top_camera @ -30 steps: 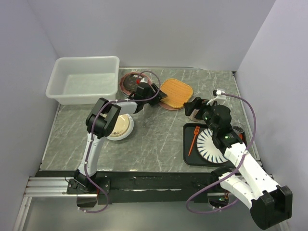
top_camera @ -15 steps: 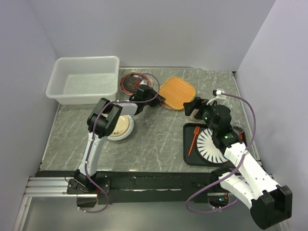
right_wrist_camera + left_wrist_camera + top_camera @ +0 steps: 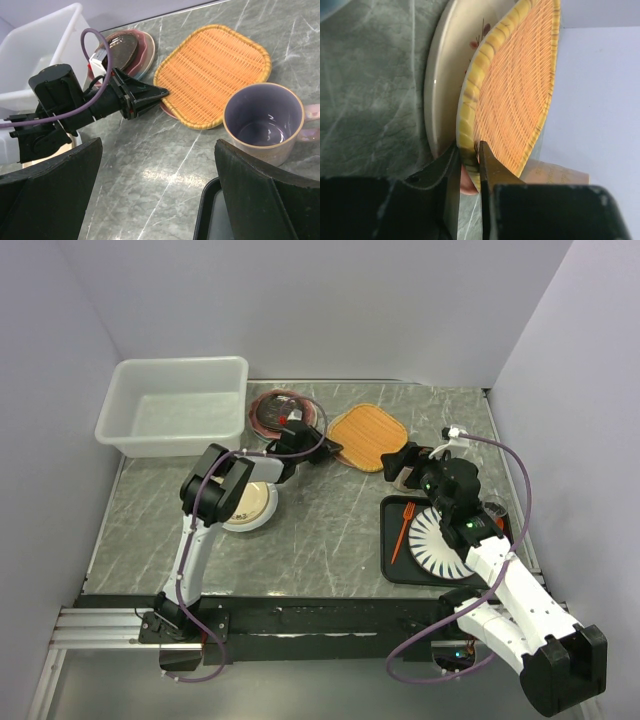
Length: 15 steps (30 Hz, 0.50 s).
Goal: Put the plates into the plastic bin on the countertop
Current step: Pick up the plate at the center of the board.
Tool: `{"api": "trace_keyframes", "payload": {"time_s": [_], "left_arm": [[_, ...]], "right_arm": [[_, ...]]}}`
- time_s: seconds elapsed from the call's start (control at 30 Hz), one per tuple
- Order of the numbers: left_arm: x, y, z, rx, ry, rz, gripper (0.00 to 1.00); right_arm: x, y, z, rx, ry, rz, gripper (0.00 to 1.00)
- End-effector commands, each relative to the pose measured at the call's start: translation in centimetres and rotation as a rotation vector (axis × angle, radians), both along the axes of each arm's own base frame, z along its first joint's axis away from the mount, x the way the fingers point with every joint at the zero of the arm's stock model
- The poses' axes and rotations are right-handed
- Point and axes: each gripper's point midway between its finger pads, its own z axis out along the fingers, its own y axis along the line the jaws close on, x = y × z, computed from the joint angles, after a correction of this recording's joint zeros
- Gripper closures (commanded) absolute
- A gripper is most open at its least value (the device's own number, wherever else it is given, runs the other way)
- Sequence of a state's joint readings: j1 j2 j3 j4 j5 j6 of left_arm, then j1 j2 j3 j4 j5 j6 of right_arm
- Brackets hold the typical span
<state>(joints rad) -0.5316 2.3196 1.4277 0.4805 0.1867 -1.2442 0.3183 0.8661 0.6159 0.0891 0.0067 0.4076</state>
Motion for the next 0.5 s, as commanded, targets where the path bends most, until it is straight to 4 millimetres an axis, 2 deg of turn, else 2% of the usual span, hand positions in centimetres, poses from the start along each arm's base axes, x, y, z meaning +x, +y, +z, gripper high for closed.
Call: {"api": "trace_keyframes", "payload": {"time_s": [0.0, 0.2, 0.47], "left_arm": [[-1.2, 1.3, -1.8, 0.069, 0.019, -0.025, 0.99], [0.1, 2.3, 0.5, 0.044, -0.019, 0.01, 0.99], [1.9, 3.6, 5.5, 0.011, -0.098, 0.043, 0.99]], "right_arm": [[0.2, 0.3, 1.1, 0.02, -0.042, 0.008, 0.0], [0.2, 0.4, 1.0, 0.022, -0.038, 0.008, 0.0], [0.2, 0.8, 0.8, 0.026, -0.03, 0.028, 0.0]]}}
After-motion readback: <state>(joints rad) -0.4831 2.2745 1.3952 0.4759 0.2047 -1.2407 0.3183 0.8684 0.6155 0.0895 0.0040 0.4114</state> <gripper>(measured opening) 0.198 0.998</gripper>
